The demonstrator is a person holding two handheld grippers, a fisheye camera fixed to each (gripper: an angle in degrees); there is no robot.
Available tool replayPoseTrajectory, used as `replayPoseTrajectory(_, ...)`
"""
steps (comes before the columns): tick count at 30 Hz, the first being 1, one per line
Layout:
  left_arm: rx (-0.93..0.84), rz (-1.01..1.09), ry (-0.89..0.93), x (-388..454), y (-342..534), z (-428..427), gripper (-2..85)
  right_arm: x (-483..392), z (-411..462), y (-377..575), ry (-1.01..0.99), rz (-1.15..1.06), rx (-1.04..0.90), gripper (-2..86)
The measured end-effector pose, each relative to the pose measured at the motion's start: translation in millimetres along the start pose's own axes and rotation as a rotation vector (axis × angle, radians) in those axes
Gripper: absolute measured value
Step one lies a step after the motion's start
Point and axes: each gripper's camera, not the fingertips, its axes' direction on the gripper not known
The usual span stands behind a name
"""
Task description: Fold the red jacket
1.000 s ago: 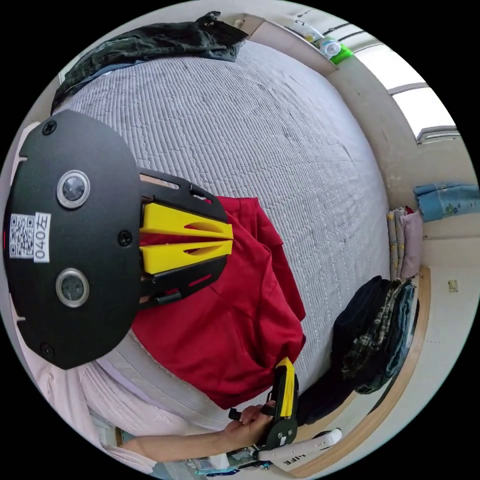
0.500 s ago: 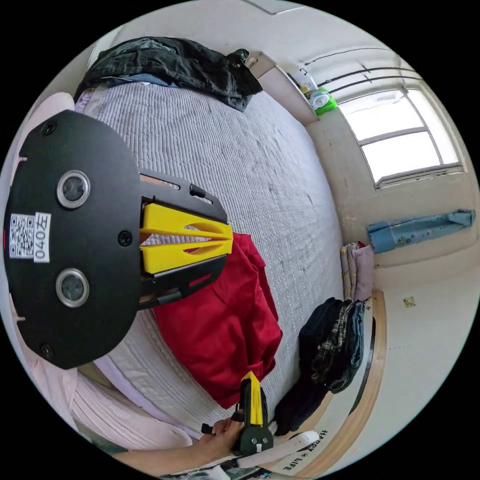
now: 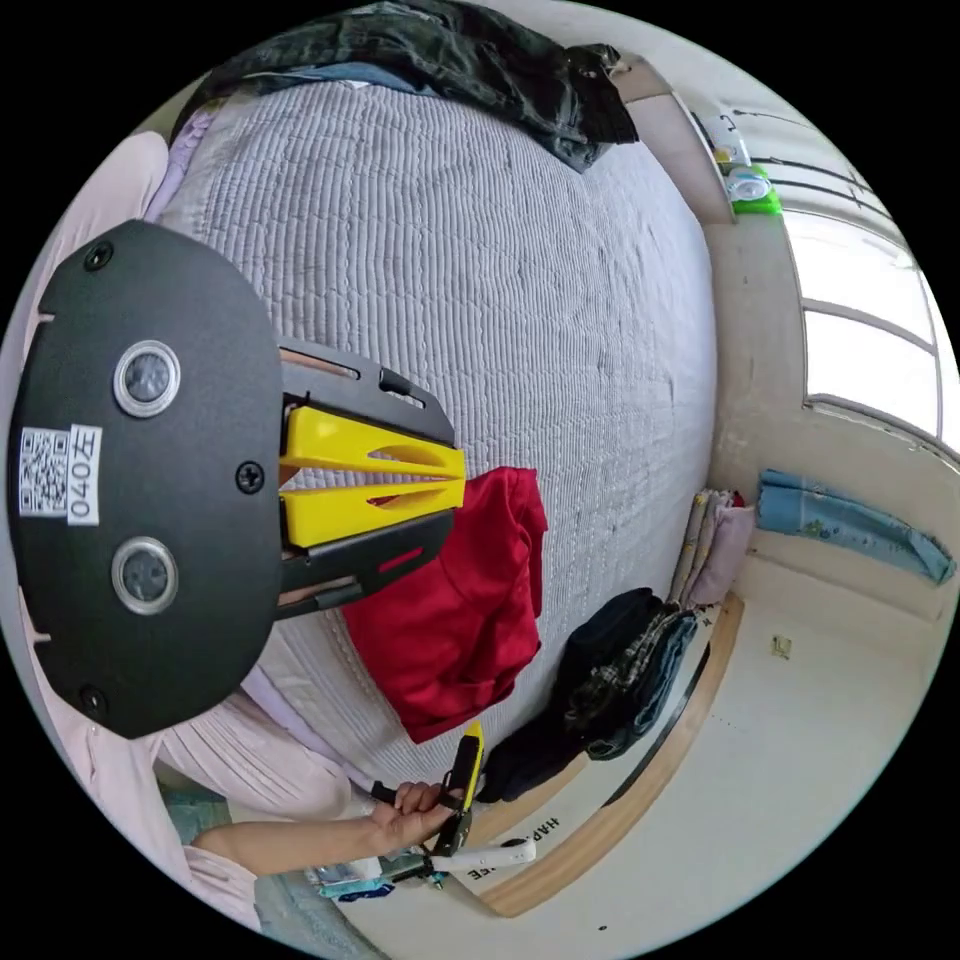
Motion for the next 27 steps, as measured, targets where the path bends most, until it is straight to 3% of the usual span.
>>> replayPoseTrajectory(9, -0.147, -0.172, 0.321, -52, 21, 83, 8.0, 56, -29, 26, 0.022, 0.12, 0.068, -1.0)
replayPoseTrajectory(15, -0.163, -0.291, 0.404, -74, 28, 124, 8.4, 72, -31, 33, 0.014, 0.115, 0.066, -1.0)
replayPoseTrajectory(27, -0.237, -0.062, 0.1, -15, 28, 158, 5.5, 121, -20, 28, -0.059, 0.147, 0.075, -1.0)
